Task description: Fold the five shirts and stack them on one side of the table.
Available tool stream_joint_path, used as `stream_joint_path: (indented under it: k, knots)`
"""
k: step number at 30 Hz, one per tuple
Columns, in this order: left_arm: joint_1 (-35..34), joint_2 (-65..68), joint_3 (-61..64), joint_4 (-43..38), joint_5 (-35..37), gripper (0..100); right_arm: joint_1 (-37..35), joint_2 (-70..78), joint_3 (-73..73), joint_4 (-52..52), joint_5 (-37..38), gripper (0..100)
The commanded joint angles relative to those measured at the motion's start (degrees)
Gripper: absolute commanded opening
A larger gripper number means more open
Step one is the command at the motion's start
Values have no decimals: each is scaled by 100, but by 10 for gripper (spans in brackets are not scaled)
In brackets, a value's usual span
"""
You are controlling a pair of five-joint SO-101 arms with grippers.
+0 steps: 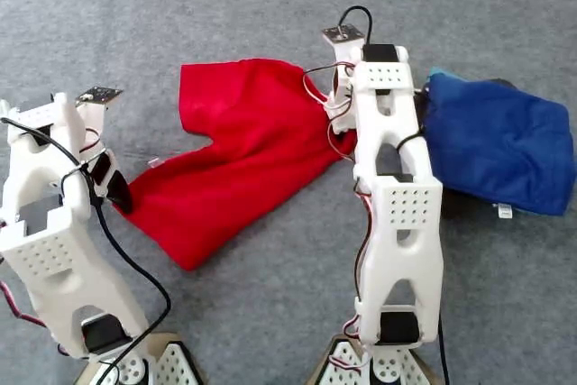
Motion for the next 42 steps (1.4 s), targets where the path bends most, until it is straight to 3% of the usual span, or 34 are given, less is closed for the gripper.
stream_joint_path:
  k: [1,4,8,12,19,25,29,34,38,42]
  knots:
    - [48,123,-470,-105,246,234,-114,163,-84,-202,62,18]
    - [136,149,-479,-97,229,195,-114,163,-84,-202,62,18]
    - [470,167,-470,316,-211,20,-114,171,-84,-211,62,18]
    - [787,167,-180,457,-387,25,-114,171,-84,-211,62,18]
    - [646,97,-251,589,-369,28,-114,171,-84,-211,62,18]
    - [127,70,-400,1231,-396,28,-123,136,-84,-70,105,16]
    - [-462,-343,-189,1248,-932,28,-299,127,-92,677,624,15]
    - [-927,-1081,233,1222,-1565,29,-114,-110,-180,1459,571,15]
    - [-919,-1442,840,756,-1670,29,167,-998,664,1459,905,15]
    - [-1051,-1679,1349,-18,-1670,29,-9,-2413,2571,1451,1301,15]
